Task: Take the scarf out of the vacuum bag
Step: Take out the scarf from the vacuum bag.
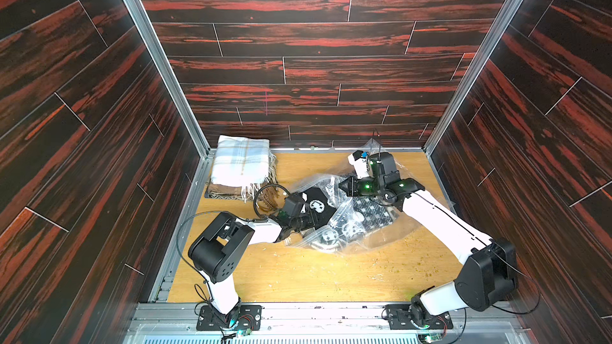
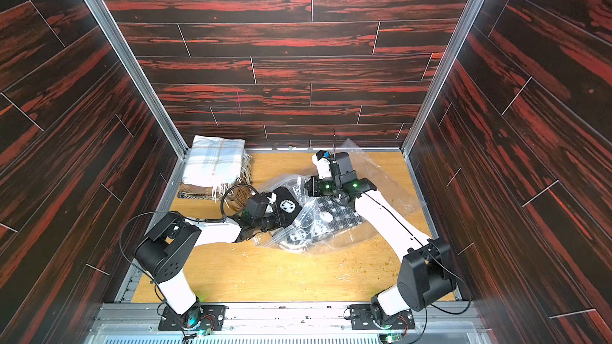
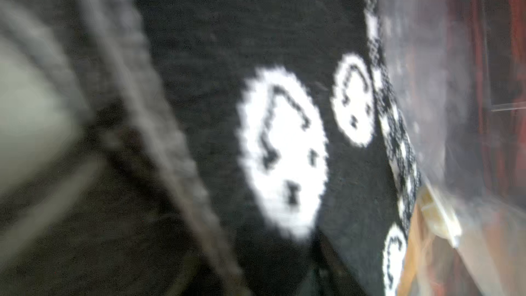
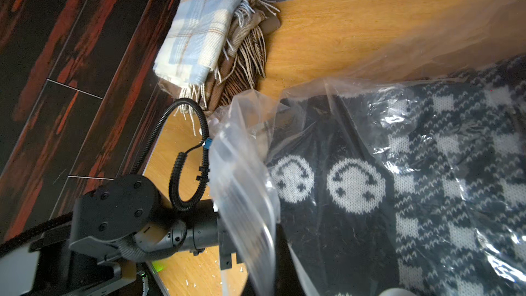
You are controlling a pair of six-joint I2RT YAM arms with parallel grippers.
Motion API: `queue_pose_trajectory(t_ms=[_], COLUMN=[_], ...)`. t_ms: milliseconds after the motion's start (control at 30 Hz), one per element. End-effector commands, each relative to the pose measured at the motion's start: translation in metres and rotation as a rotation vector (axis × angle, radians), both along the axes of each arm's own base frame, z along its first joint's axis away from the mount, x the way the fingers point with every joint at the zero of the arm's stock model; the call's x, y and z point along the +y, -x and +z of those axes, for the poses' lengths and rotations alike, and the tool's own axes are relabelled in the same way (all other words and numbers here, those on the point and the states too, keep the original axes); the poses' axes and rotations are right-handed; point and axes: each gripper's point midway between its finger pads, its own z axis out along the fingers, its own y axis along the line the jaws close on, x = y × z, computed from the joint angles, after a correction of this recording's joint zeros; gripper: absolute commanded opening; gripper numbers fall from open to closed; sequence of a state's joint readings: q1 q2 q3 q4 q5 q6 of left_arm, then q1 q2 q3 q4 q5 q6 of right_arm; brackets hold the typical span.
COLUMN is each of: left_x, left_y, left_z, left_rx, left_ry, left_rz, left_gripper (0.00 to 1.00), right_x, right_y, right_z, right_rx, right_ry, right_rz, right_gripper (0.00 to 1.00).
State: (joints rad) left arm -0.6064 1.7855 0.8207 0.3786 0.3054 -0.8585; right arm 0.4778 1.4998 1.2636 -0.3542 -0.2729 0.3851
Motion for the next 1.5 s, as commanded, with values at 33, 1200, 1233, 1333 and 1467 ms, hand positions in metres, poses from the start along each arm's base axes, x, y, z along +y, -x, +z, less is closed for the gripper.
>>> queue_pose_trajectory(t_ms=[33,1200,1233,1333,1467], left_x=[-0.011,0.049,0.049,0.048,0.044], left_y=[-0.001,0.027,0.028,0.029,0.03], left_z=[0.019,0.13,0.132,0.135,0.14], left_rx=[-0.044,-0.164,-0.164,-0.163,-0.159], left_ry=[0.026,-0.273,-0.274,-0.268,-0.243], left_rz=[-0.038,-0.043,-0.047,-0.053,-0.065], left_gripper=[0.19,0.0,0.0,0.0,0.0], right_x=[0.004,-0.019,-0.015,0.003,0.028], right_y=[-0.004,-0.023,-0.021,-0.015,-0.008], right_z=[0.003,-0.028,-0.028,-0.023,-0.023], right_rx=[-0.009,-0.043,-0.049,-0.065,-0.058], right_ry=[-0.014,0.184,0.187,0.178,0.165], right_rz=[0.002,-0.113,-0.094,-0.043,0.016], right_gripper=[0.0,0.0,0.0,0.0,0.0])
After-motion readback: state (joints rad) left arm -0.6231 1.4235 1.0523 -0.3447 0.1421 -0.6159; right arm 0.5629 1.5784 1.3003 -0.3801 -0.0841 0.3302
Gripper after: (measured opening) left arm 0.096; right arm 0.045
